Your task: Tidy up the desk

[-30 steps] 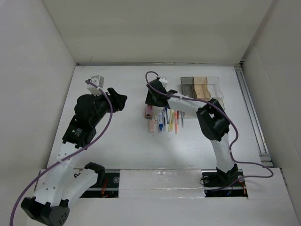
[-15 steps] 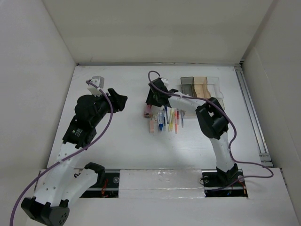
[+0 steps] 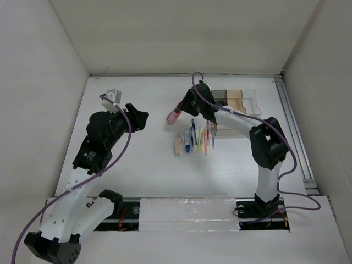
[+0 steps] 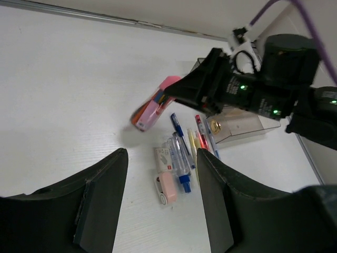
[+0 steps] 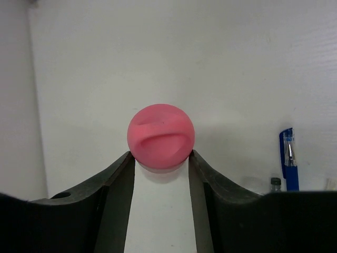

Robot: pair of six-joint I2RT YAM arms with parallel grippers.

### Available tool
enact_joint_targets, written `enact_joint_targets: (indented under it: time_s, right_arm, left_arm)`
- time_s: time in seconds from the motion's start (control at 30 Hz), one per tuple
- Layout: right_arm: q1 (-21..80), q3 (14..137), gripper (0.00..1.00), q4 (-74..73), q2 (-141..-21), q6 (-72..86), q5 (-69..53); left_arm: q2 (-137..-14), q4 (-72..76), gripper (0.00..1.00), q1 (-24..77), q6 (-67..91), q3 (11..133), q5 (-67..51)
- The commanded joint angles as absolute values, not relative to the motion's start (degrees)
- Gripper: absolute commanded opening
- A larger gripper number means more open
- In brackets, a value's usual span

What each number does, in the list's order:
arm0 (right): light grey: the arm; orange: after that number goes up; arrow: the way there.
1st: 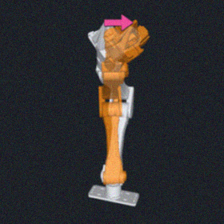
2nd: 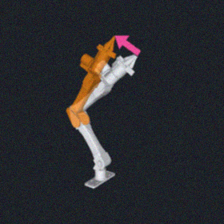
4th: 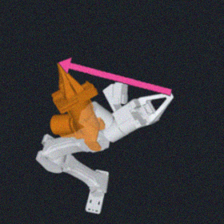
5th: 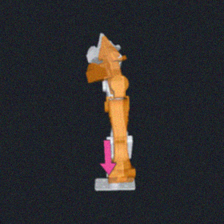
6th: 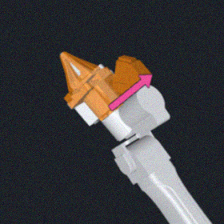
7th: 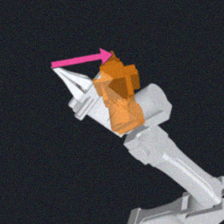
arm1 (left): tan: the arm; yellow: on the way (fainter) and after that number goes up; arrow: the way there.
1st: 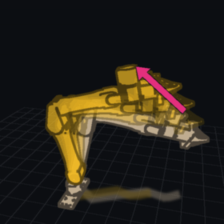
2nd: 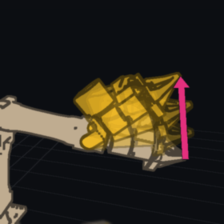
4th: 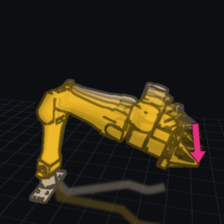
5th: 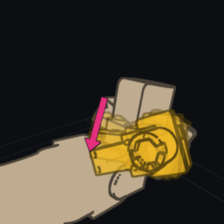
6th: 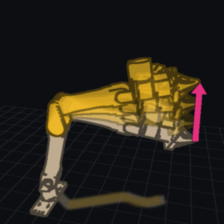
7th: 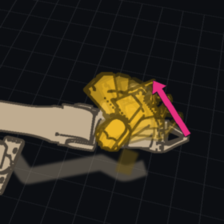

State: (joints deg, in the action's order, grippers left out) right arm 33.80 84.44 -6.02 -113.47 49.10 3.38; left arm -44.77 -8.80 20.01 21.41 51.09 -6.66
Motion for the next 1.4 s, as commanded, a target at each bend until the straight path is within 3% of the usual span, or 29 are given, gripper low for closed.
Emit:
enact_joint_targets:
  time_s: [0.0, 0.33, 0.9, 1.37]
  right_arm:
    - [32.26, 82.45, 0.16, 3.34, -105.57, 49.83, 2.2]
    - [31.73, 75.24, 0.15, 4.83, -96.77, 47.9, 5.18]
    - [22.6, 66.62, 0.15, -6.59, -81.83, 44.56, 26.62]
    - [18.9, 74.71, 0.15, -13.62, -88.77, 38.77, 32.78]
  left_arm:
    - [-44.38, -5.98, 0.51, 19.69, 20.74, 50.71, -7.56]
    - [-44.91, -5.36, 0.51, 19.69, 20.92, 50.8, -8.35]
    - [-45.7, -4.75, 0.5, 19.69, 21.09, 50.98, -10.37]
    - [-45.62, -4.75, 0.5, 19.69, 20.92, 50.98, -10.63]
